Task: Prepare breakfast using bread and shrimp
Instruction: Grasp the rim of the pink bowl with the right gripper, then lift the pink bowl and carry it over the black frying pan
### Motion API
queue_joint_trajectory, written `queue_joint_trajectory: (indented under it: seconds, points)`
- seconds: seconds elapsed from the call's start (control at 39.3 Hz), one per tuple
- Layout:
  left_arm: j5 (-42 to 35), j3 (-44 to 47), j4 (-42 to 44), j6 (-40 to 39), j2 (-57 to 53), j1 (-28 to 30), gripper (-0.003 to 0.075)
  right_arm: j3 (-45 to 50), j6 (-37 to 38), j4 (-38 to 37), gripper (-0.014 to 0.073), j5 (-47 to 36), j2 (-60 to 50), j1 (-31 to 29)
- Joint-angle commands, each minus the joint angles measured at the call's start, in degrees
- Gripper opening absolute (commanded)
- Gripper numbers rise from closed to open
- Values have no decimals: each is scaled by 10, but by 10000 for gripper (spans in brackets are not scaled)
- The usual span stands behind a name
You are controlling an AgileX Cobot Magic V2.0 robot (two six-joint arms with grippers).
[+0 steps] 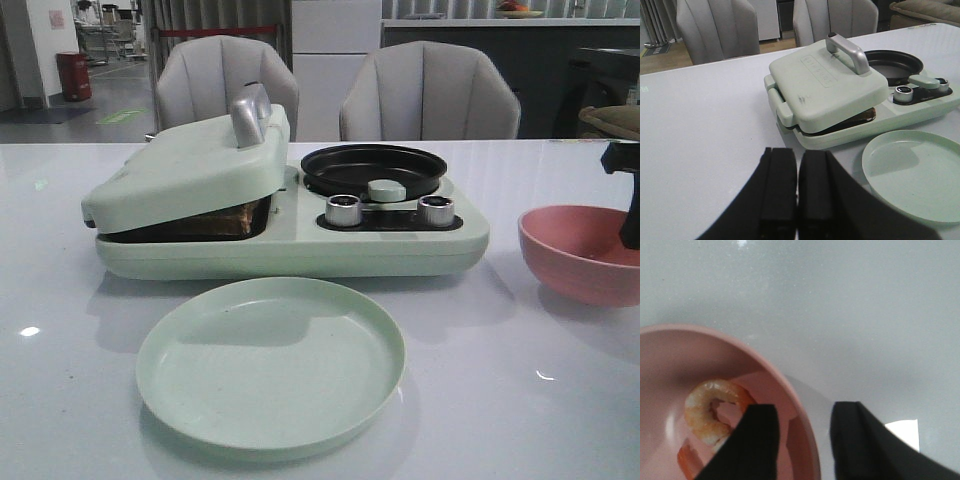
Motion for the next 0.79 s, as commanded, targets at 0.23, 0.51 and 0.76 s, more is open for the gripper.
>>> queue_joint_trajectory:
  seconds: [0.23, 0.51, 0.76]
  points:
    - [-42, -14, -3, -3, 6, -3, 114, -60, -8, 7, 136, 24, -22, -3]
    - [-42, -14, -3, -3, 6, -3, 114, -145, -8, 45, 136, 40, -37, -3]
    - [-42, -14, -3, -3, 6, -3, 114, -204, -9, 212, 136, 1, -36, -3]
